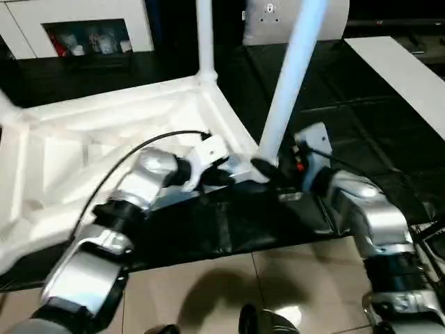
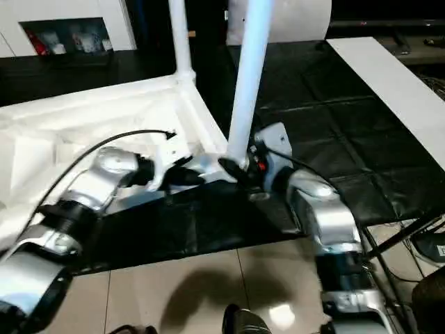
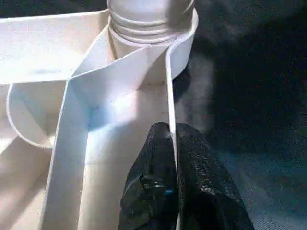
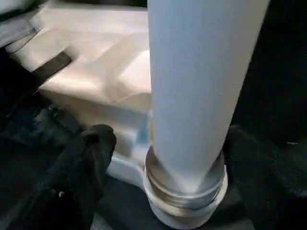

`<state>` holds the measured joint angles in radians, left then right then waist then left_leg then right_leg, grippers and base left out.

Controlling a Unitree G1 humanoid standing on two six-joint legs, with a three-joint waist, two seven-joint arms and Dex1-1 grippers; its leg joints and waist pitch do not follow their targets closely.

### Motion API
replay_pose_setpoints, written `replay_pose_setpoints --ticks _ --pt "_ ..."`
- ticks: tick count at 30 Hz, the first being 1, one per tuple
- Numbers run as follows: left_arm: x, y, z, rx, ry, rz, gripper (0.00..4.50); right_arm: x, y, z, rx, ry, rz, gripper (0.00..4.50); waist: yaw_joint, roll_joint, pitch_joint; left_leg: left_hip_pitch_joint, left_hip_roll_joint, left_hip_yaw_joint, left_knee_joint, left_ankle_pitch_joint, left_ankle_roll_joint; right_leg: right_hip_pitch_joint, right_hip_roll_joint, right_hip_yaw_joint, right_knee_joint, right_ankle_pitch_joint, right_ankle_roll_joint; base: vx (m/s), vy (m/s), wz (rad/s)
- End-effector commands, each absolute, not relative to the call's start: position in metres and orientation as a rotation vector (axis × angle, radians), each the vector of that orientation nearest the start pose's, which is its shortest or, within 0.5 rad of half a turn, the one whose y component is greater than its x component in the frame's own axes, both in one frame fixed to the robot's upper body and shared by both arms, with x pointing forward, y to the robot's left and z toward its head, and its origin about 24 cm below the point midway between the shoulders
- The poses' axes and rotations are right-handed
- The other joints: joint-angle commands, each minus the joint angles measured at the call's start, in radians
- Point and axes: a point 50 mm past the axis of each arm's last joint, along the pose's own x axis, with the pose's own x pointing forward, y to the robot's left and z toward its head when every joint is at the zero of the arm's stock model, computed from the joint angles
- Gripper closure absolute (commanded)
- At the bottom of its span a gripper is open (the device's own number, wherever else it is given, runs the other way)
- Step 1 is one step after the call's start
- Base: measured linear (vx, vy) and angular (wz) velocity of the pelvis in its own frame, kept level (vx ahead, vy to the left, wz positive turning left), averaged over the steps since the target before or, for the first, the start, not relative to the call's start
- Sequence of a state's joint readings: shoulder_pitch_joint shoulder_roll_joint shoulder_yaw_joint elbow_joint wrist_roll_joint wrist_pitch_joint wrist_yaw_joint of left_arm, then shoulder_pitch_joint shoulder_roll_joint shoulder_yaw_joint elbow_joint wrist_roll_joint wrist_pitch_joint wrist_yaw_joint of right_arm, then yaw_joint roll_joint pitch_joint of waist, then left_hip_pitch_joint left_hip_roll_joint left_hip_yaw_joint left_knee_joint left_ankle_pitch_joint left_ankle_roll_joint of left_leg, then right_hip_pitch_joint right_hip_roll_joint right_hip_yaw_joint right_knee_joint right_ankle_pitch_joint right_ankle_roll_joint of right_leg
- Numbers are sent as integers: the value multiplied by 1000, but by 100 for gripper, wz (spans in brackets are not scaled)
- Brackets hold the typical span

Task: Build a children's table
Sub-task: Rotate leg to tighten

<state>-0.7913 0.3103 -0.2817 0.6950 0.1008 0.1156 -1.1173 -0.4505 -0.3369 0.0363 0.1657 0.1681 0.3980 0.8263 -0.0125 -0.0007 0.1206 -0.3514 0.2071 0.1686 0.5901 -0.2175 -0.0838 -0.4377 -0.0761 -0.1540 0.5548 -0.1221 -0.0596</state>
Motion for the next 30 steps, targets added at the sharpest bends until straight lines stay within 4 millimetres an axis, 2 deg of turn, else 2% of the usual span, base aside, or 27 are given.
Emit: replay_pose_setpoints --ticks 1,3,4,7,8,12,13,14,18,19,30 --pt "342 106 91 607 350 -1394 450 305 -152 102 -163 182 1031 20 8 -4 -79 -6 16 -3 -54 -51 187 92 -66 65 -64 -324 -134 0 0 0" --pt "338 109 89 649 353 -1447 450 302 -157 103 -184 185 1092 20 16 -3 -80 -4 18 -4 -56 -64 183 90 -68 66 -64 -338 -132 0 0 0" --pt "336 112 88 669 358 -1482 450 300 -160 103 -193 188 1128 20 20 -10 -82 -3 21 -3 -56 -58 178 90 -69 67 -61 -338 -133 0 0 0" --pt "333 114 88 669 352 -1523 450 299 -164 103 -201 194 1180 20 29 -8 -85 -3 23 -2 -55 -37 171 89 -69 70 -56 -313 -144 0 0 0" --pt "331 115 89 677 347 -1562 450 297 -166 104 -202 205 1234 20 32 -12 -89 -4 23 -1 -53 -28 173 91 -70 69 -53 -302 -148 0 0 0" --pt "327 118 89 709 350 -1621 450 295 -169 105 -192 235 1323 36 47 -10 -90 -5 25 1 -52 -12 182 90 -69 70 -46 -276 -156 0 0 0" --pt "326 119 89 719 355 -1641 450 295 -169 105 -190 242 1347 57 50 -11 -91 -5 25 1 -52 -6 178 90 -69 71 -46 -275 -153 0 0 0" --pt "325 120 89 727 360 -1661 450 296 -170 106 -196 251 1365 64 51 -22 -94 -6 24 2 -51 -7 178 92 -69 70 -46 -281 -149 0 0 0" --pt "322 120 90 742 364 -1724 450 298 -170 107 -206 266 1411 83 54 -19 -93 -5 23 3 -51 -9 167 89 -69 70 -48 -314 -137 0 0 0" --pt "321 120 90 741 361 -1733 450 298 -169 107 -198 266 1425 108 56 -19 -94 -5 24 2 -51 -8 163 90 -70 70 -46 -317 -135 0 0 0" --pt "320 118 91 757 353 -1778 450 295 -166 105 -165 295 1522 205 69 -23 -100 -6 24 3 -48 17 165 90 -70 69 -41 -295 -132 0 0 0"
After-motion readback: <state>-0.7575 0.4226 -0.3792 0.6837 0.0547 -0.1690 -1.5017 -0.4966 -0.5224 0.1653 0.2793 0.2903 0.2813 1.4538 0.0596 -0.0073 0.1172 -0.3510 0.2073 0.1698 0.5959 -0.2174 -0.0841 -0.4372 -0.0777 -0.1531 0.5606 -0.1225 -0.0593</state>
